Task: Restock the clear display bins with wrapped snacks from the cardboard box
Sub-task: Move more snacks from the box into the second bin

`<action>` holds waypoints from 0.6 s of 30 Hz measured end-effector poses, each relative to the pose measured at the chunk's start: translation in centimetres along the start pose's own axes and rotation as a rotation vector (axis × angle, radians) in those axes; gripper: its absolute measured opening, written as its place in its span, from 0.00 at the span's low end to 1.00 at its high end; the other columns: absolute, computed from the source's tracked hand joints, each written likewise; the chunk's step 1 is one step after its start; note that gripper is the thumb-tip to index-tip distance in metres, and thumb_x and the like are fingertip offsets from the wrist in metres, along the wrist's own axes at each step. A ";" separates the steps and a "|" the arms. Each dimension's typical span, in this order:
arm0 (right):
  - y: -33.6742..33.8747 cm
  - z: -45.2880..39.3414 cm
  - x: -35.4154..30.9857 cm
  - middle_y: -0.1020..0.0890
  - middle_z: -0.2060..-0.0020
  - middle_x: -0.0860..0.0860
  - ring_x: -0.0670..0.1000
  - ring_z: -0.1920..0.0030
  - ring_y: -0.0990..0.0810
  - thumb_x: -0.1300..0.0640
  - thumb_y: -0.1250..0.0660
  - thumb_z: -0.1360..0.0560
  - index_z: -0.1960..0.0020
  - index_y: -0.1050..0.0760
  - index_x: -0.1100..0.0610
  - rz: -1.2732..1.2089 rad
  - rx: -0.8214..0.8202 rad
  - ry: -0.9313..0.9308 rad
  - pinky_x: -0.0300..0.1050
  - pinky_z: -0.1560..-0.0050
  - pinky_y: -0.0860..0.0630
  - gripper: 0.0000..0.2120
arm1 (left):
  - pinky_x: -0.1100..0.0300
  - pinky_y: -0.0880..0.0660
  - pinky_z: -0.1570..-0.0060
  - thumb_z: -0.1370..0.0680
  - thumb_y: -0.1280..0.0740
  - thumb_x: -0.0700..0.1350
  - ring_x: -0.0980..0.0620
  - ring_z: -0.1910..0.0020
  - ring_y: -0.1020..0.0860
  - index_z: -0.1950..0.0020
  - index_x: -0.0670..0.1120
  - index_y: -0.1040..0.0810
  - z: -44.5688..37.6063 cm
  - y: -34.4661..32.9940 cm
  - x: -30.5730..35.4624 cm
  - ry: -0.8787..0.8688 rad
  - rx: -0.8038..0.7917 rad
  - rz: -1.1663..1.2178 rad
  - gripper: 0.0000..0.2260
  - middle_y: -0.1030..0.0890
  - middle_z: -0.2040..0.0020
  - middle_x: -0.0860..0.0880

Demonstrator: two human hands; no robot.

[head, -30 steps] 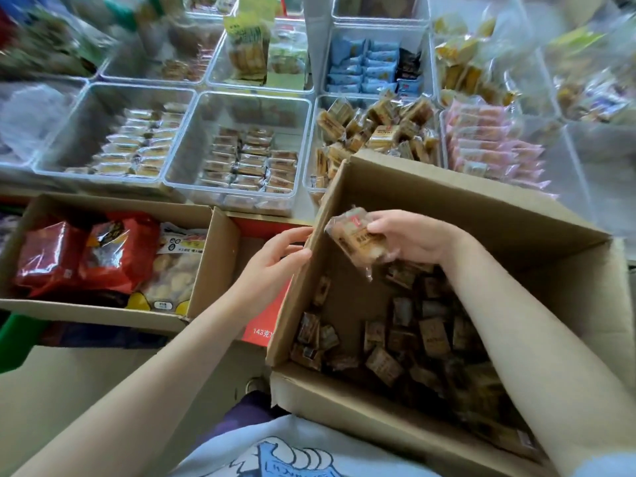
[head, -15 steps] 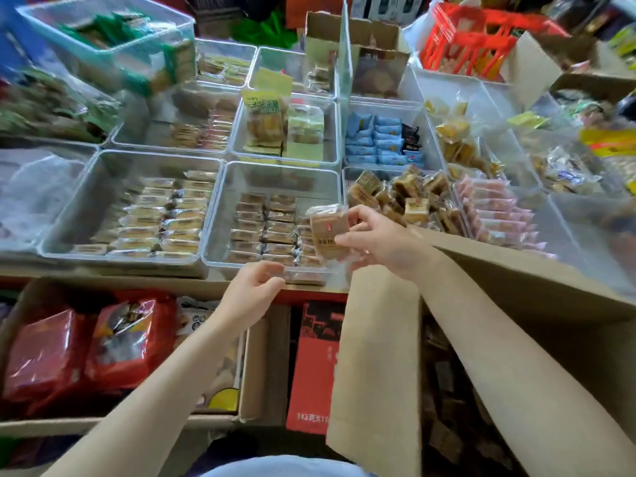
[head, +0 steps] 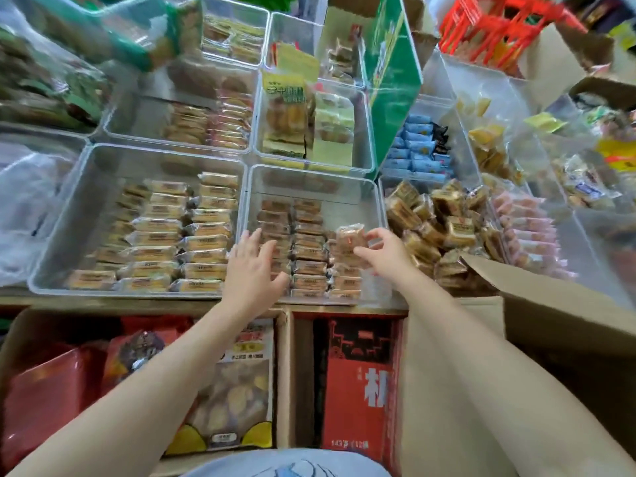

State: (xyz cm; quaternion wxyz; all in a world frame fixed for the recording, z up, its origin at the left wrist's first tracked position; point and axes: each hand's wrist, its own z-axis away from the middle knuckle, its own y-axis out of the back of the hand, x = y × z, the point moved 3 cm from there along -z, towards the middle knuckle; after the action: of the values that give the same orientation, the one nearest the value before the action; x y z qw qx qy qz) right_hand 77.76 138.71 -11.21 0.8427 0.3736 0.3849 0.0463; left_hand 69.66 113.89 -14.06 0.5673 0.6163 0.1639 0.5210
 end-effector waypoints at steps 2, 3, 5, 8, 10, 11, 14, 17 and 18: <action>0.3 -2.4 -1.0 0.21 0.47 0.50 0.52 0.49 0.22 0.53 0.28 0.23 0.40 0.26 0.51 0.155 0.096 0.096 0.51 0.47 0.22 0.14 | 0.45 0.62 0.21 0.19 0.44 0.60 0.42 0.19 0.60 0.19 0.48 0.43 -0.6 -1.5 -0.6 -0.037 -0.026 -0.171 0.31 0.53 0.17 0.42; 0.3 -3.6 -1.7 0.22 0.47 0.50 0.53 0.48 0.22 0.55 0.30 0.23 0.40 0.26 0.52 0.296 0.166 0.185 0.51 0.46 0.23 0.12 | 0.45 0.65 0.22 0.19 0.46 0.60 0.41 0.19 0.61 0.18 0.47 0.42 -0.8 -2.1 -0.8 -0.063 -0.020 -0.244 0.32 0.52 0.17 0.41; -0.1 -5.7 -3.2 0.22 0.48 0.54 0.56 0.49 0.23 0.61 0.35 0.23 0.42 0.26 0.56 0.648 0.335 0.429 0.52 0.46 0.26 0.09 | 0.45 0.65 0.22 0.21 0.46 0.60 0.38 0.19 0.56 0.21 0.46 0.36 -0.8 -2.5 -1.2 -0.097 0.010 -0.295 0.32 0.43 0.19 0.39; -1.8 -8.7 -4.7 0.21 0.52 0.58 0.60 0.51 0.22 0.65 0.41 0.25 0.46 0.26 0.60 0.994 0.455 0.624 0.54 0.49 0.27 0.10 | 0.42 0.59 0.21 0.23 0.42 0.58 0.36 0.19 0.50 0.23 0.44 0.31 -0.8 -3.0 -1.3 -0.142 0.054 -0.302 0.31 0.34 0.22 0.39; -3.3 -10.3 -5.2 0.20 0.49 0.58 0.60 0.48 0.22 0.63 0.45 0.23 0.44 0.26 0.59 1.135 0.334 0.598 0.54 0.46 0.29 0.12 | 0.40 0.54 0.22 0.23 0.42 0.58 0.36 0.19 0.50 0.24 0.45 0.30 -1.0 -3.2 -1.4 -0.145 0.066 -0.292 0.30 0.33 0.23 0.39; -4.2 -11.0 -5.3 0.20 0.47 0.57 0.60 0.45 0.23 0.63 0.45 0.22 0.42 0.27 0.59 1.184 0.247 0.563 0.54 0.44 0.30 0.12 | 0.39 0.53 0.22 0.24 0.42 0.58 0.36 0.19 0.50 0.24 0.45 0.30 -1.1 -3.3 -1.5 -0.143 0.067 -0.288 0.30 0.32 0.24 0.39; -6.1 -12.2 -4.8 0.21 0.44 0.58 0.61 0.42 0.23 0.65 0.42 0.20 0.40 0.28 0.60 1.186 0.058 0.446 0.53 0.43 0.29 0.11 | 0.37 0.49 0.23 0.24 0.41 0.57 0.35 0.20 0.49 0.27 0.44 0.27 -1.1 -3.8 -1.7 -0.145 0.077 -0.281 0.30 0.28 0.26 0.40; -6.8 -12.5 -3.3 0.22 0.42 0.60 0.62 0.41 0.23 0.67 0.41 0.21 0.38 0.28 0.62 1.024 0.003 0.316 0.54 0.43 0.26 0.13 | 0.37 0.47 0.23 0.25 0.40 0.56 0.35 0.20 0.48 0.28 0.43 0.25 -1.2 -4.0 -1.8 -0.142 0.100 -0.279 0.28 0.21 0.34 0.41; -7.1 -12.4 -2.5 0.23 0.40 0.61 0.61 0.39 0.25 0.67 0.41 0.21 0.35 0.29 0.63 0.994 -0.028 0.298 0.54 0.41 0.26 0.15 | 0.37 0.47 0.23 0.25 0.39 0.55 0.35 0.20 0.48 0.29 0.43 0.25 -1.1 -4.1 -1.9 -0.141 0.107 -0.275 0.28 0.20 0.36 0.41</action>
State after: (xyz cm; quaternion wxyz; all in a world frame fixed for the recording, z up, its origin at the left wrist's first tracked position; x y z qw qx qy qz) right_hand 66.07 140.04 -19.63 0.6597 0.4895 0.2761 0.4989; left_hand 69.56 114.25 -18.67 0.6098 0.6522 0.2342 0.3845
